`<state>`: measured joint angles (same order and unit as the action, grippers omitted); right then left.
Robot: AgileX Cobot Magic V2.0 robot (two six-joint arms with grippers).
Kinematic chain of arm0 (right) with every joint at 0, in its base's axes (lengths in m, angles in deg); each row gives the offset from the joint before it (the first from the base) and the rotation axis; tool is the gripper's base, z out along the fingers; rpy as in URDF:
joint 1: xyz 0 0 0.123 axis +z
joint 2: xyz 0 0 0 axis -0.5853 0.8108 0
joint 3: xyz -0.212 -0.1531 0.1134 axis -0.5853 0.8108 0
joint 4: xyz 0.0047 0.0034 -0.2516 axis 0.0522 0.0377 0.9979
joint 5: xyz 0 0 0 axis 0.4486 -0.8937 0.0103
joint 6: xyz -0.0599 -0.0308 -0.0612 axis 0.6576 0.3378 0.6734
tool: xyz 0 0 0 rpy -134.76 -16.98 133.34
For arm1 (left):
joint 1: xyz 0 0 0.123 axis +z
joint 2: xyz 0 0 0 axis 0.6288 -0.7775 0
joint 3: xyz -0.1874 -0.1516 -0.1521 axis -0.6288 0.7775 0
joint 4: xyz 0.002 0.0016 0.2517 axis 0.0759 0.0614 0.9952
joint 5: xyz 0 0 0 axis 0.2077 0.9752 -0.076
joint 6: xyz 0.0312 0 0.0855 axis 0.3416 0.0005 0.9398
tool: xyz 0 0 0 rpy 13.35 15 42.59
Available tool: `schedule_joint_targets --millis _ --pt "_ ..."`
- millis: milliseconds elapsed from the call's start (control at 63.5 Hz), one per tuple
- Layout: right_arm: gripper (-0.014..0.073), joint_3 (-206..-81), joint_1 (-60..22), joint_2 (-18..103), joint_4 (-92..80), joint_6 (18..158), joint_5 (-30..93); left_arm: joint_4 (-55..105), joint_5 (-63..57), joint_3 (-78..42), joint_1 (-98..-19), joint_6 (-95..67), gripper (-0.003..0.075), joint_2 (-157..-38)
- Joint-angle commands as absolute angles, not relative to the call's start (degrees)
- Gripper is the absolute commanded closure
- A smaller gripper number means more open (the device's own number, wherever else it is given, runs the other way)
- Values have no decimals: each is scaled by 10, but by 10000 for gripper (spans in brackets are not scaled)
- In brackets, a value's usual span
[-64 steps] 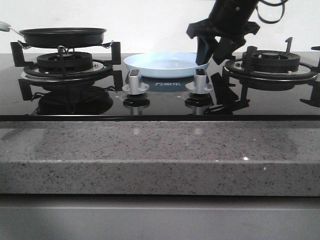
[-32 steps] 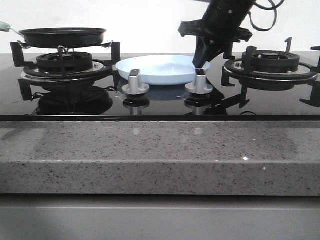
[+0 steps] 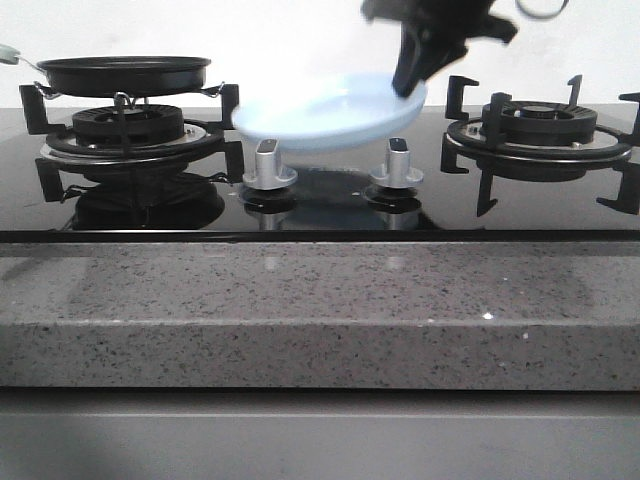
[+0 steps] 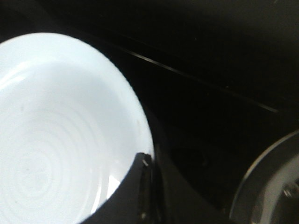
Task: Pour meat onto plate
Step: 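Grasp the plate rim with the right gripper and lift it up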
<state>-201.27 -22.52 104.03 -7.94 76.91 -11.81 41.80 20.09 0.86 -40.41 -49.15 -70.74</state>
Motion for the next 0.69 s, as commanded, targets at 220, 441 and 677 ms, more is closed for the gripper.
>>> schedule_joint_targets --millis 220,441,677 --pt "652 -1871 -225 840 -125 792 -60 409 162 -11 -404 -494 262 -713" --pt "652 -1690 -216 739 -167 838 41 409 160 -11 -404 -494 262 -713" --pt "652 -1575 -179 711 -167 841 114 409 160 -11 -404 -494 262 -713"
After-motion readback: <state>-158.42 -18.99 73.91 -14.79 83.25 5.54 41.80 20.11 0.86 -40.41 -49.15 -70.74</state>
